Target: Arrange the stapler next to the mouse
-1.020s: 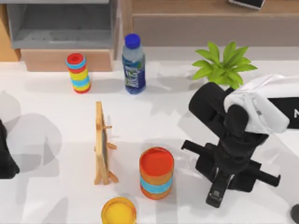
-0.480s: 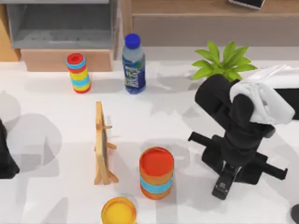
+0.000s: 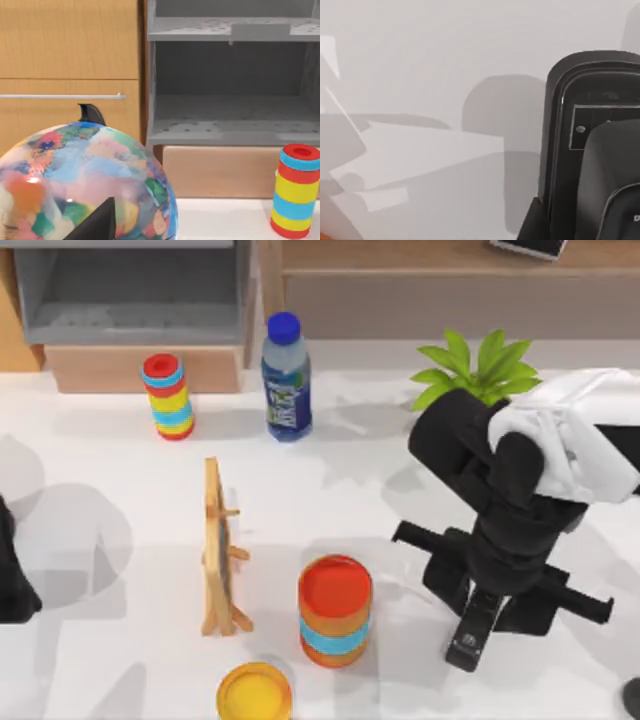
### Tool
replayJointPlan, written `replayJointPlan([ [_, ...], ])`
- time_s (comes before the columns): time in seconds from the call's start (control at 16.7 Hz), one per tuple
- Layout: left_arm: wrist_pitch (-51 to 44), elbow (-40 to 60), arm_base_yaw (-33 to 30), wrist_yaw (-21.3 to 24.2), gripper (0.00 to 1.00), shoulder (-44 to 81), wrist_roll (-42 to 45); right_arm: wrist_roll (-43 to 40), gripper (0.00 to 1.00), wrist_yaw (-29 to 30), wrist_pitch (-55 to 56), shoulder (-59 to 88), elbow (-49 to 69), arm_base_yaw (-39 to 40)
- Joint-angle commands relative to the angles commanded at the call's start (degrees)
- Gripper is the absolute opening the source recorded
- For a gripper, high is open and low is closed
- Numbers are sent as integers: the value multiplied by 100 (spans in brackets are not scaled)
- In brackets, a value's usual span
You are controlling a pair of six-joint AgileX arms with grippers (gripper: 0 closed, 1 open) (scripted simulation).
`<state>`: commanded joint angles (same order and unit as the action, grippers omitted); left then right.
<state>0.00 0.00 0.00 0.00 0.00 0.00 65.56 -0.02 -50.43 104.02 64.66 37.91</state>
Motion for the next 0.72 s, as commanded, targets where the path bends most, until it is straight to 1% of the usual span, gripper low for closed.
replayJointPlan([
  [0.24, 0, 0, 0, 0, 100, 0, 0, -1, 0, 5, 12, 21, -6, -25],
  [0.42, 0, 0, 0, 0, 100, 0, 0, -352, 0, 8, -88, 28, 78, -261],
  [0.6, 0, 0, 0, 0, 100, 0, 0, -1229, 0, 11, -213, 92, 153, -777],
  [0.72, 0, 0, 0, 0, 100, 0, 0, -2110, 0, 10, -290, 129, 213, -1217],
])
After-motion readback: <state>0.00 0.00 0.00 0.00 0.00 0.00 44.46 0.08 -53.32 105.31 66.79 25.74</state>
